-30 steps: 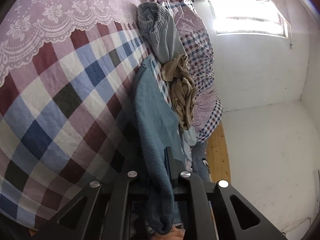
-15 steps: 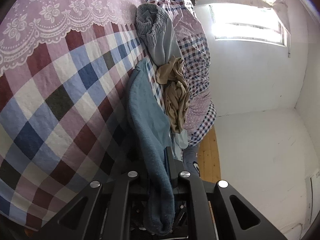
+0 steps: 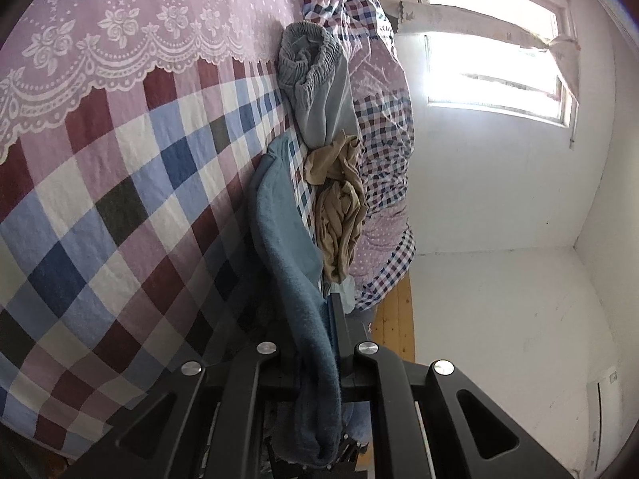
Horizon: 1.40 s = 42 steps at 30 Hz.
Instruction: Fold clothes
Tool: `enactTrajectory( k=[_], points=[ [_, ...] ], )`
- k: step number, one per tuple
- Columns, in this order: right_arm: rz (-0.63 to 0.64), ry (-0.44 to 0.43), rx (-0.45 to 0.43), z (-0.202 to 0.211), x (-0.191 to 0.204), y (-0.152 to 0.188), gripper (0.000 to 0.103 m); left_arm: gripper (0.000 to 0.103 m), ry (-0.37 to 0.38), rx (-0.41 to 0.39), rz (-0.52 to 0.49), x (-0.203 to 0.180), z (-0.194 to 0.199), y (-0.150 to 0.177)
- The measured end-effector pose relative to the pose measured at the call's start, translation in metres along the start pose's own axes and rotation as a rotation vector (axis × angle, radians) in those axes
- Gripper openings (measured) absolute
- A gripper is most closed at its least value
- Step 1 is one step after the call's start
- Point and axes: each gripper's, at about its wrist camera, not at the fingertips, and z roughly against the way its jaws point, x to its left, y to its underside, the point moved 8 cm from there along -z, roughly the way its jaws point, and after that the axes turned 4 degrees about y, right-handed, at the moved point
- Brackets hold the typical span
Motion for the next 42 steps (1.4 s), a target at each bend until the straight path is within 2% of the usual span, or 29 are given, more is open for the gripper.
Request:
enactTrajectory(
  k=[5,7,11,14,21,24,25,26,27,28,34,38,42],
  points=[
    [0.077,0.03,0.054,-0.009,-0.016,0.047,0.074,0.007,-0.003,-0.029,0.02,0.003,0.004,-0.004],
    [0.101,0.042,0.079,-0.011,-0.025,0.069,0.074,0.001,-0.005,-0.045,0.027,0.004,0.007,-0.007],
    [0.174,0.069,0.092,-0.005,-0.036,0.1,0.074,0.001,-0.01,-0.056,0.038,0.007,0.008,-0.009],
    [0.202,0.061,0.103,-0.006,-0.042,0.117,0.074,0.001,-0.03,-0.039,0.025,0.008,0.005,-0.006],
    [0.207,0.052,0.106,-0.003,-0.043,0.126,0.074,0.001,-0.117,-0.006,0.026,0.022,0.0,-0.002],
    [0.187,0.053,0.127,0.001,-0.041,0.126,0.074,0.007,-0.213,-0.01,0.016,0.033,0.0,-0.002],
    [0.177,0.052,0.139,0.001,-0.042,0.126,0.074,0.02,-0.24,-0.013,0.016,0.037,0.0,-0.002],
    [0.166,0.05,0.151,0.001,-0.042,0.126,0.074,0.042,-0.266,-0.016,0.016,0.041,0.001,-0.002],
    [0.159,0.042,0.155,0.005,-0.042,0.124,0.074,0.05,-0.293,-0.018,0.017,0.044,0.002,-0.002],
    [0.153,0.034,0.159,0.009,-0.041,0.122,0.074,0.056,-0.284,-0.021,0.022,0.045,0.003,-0.001],
    [0.109,-0.067,0.14,0.04,-0.03,0.098,0.074,0.056,-0.304,-0.014,0.008,0.05,0.011,0.007],
    [0.099,-0.134,0.022,0.076,-0.013,0.057,0.074,0.056,-0.316,0.004,0.003,0.054,0.015,0.017],
    [0.026,-0.198,-0.093,0.108,-0.001,0.008,0.074,0.056,-0.324,0.037,0.024,0.063,0.018,0.034]
  ],
)
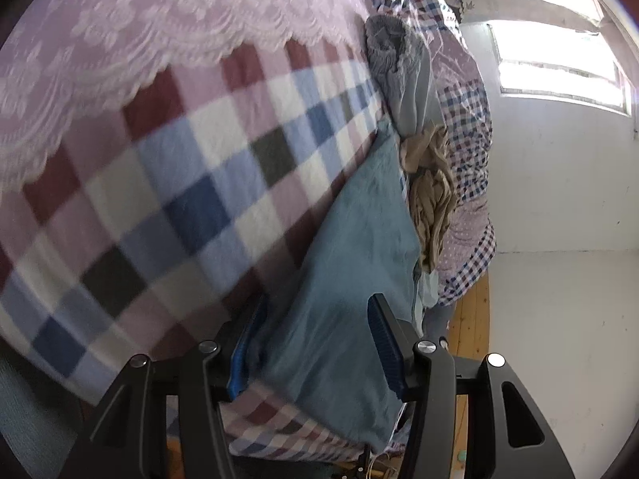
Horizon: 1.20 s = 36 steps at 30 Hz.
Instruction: Fold clothes
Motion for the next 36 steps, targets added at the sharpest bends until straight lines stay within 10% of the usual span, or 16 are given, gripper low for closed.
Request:
enactTrajectory(
  k=[6,14,24,31,36],
  points=[
    [-0.066,-0.121,-0.135,0.027,0.04,-0.078,0.074,0.055,0.052,-0.029,0.049,0.007,0.011,0.002],
    [-0.052,-0.186,-0.291,0.033,0.096,-0.167,0.074,0.024,0.164,0.011,0.036,-0.007,0.016,0.001],
    [-0.018,-0.173,-0.331,-0.008,0.135,-0.227,0.071,0.022,0.236,0.086,0.05,-0.015,0.022,0.0],
    [-0.018,-0.228,-0.289,-0.03,0.144,-0.239,0.006,0.04,0.245,0.084,0.06,-0.012,0.029,-0.008],
    [-0.062,-0.263,-0.3,-0.024,0.133,-0.245,0.004,0.056,0.242,0.072,0.049,-0.013,0.03,-0.013]
  ],
)
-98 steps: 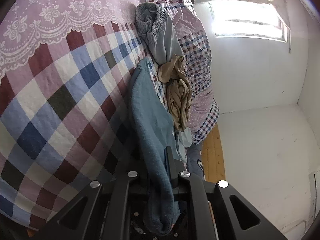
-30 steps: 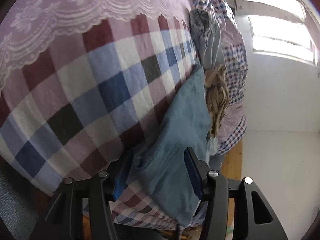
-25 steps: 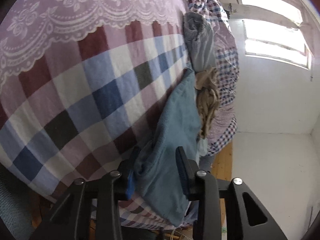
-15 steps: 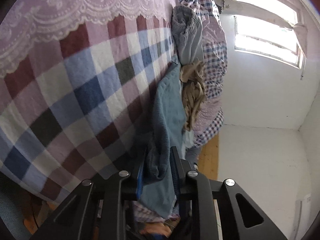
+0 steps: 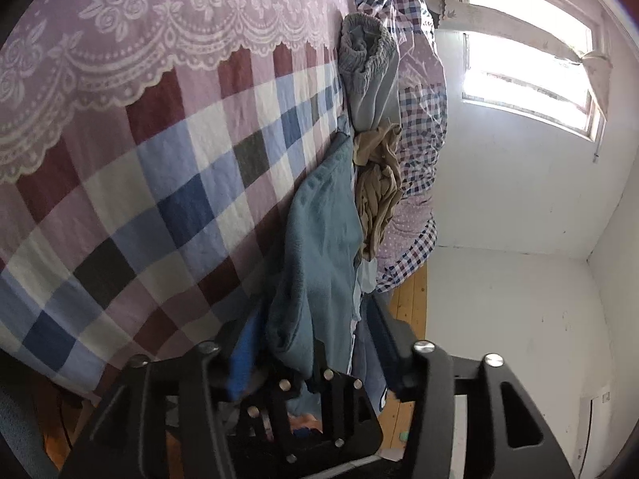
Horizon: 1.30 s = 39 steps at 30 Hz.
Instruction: Fold clothes
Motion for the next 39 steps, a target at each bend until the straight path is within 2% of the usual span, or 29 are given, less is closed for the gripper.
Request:
enactTrajectory(
  k=[8,14,26,27,29,30,31,34,36,37,39],
  points=[
    [-0.043,0.003,-0.005,0.003,-0.022,-0.006,0.004,0.056,-0.032,0.036,-0.038,-0.003,-0.034,0.005],
    [-0.05,-0.013,-0.035,0.004,-0.034,-0.011,0.003,0.056,-0.043,0.056,-0.123,-0.017,-0.05,0.003],
    [-0.035,-0.051,-0.053,0.006,-0.031,-0.011,0.003,0.055,-0.031,0.035,-0.15,-0.021,-0.062,-0.011],
    [-0.032,-0.049,-0.053,0.006,-0.031,-0.011,0.003,0.053,-0.031,0.036,-0.153,-0.021,-0.062,-0.011],
    [-0.028,-0.046,-0.053,0.007,-0.029,-0.01,0.003,0.036,-0.031,0.035,-0.159,-0.023,-0.067,-0.012],
    [-0.025,-0.042,-0.054,0.007,-0.029,-0.01,0.003,0.031,-0.035,0.034,-0.163,-0.023,-0.068,-0.013],
    [-0.023,-0.037,-0.054,0.007,-0.029,-0.01,0.003,0.02,-0.038,0.036,-0.163,-0.023,-0.07,-0.013],
    [-0.014,-0.014,-0.052,0.008,-0.028,-0.009,0.004,0.013,-0.051,0.032,-0.176,-0.024,-0.071,-0.012],
    [-0.008,0.001,-0.051,0.009,-0.027,-0.008,0.007,0.011,-0.058,0.024,-0.194,-0.026,-0.07,-0.012],
    [-0.013,0.011,-0.053,0.01,-0.028,-0.008,0.014,0.011,-0.057,0.02,-0.201,-0.027,-0.069,-0.012],
    [-0.016,0.049,-0.061,0.014,-0.031,-0.005,0.041,0.011,-0.05,0.014,-0.206,-0.029,-0.068,-0.012]
  ],
)
